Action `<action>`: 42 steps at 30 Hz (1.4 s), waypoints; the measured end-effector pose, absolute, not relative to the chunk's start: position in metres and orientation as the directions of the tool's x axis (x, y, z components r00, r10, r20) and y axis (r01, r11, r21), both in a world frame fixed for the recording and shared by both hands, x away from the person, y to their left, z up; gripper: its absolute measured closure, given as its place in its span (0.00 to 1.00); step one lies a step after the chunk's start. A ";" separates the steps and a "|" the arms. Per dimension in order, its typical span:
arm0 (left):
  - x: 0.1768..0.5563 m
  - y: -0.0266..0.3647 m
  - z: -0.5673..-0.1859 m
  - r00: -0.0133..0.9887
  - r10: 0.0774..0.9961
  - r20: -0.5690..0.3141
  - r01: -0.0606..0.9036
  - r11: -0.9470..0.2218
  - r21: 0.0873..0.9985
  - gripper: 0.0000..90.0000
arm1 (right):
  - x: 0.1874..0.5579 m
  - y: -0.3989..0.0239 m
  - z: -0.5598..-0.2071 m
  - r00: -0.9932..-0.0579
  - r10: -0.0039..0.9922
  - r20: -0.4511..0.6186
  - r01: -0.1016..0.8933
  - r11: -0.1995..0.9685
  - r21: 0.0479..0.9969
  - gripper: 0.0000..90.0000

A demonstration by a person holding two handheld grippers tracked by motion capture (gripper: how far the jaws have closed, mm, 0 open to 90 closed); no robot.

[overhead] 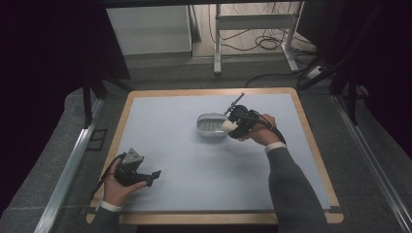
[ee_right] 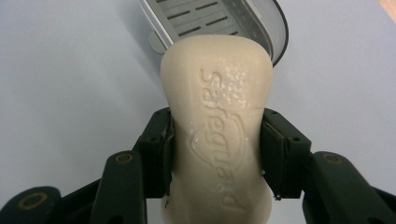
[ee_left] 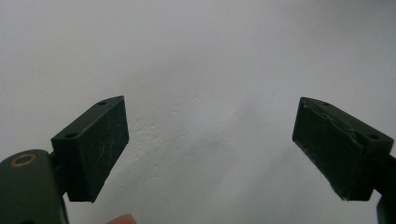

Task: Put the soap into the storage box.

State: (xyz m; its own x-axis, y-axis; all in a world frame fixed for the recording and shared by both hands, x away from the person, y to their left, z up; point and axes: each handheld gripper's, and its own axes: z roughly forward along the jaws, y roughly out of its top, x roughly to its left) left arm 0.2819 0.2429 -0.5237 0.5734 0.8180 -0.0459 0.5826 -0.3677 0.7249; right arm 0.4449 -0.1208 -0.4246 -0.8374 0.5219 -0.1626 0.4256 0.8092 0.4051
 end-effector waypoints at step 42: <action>0.281 0.246 -0.522 0.570 0.820 -0.046 0.577 -0.360 0.733 0.12 | 0.483 -0.082 -0.428 -0.868 0.466 -0.170 0.376 0.842 0.388 0.55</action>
State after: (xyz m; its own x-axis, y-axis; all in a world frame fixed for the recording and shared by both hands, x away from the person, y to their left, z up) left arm 0.2813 0.2464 -0.5216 0.5704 0.8200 -0.0463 0.5775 -0.3603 0.7326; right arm 0.4834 -0.0821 -0.4277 -0.8681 0.4663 -0.1699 0.3762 0.8415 0.3877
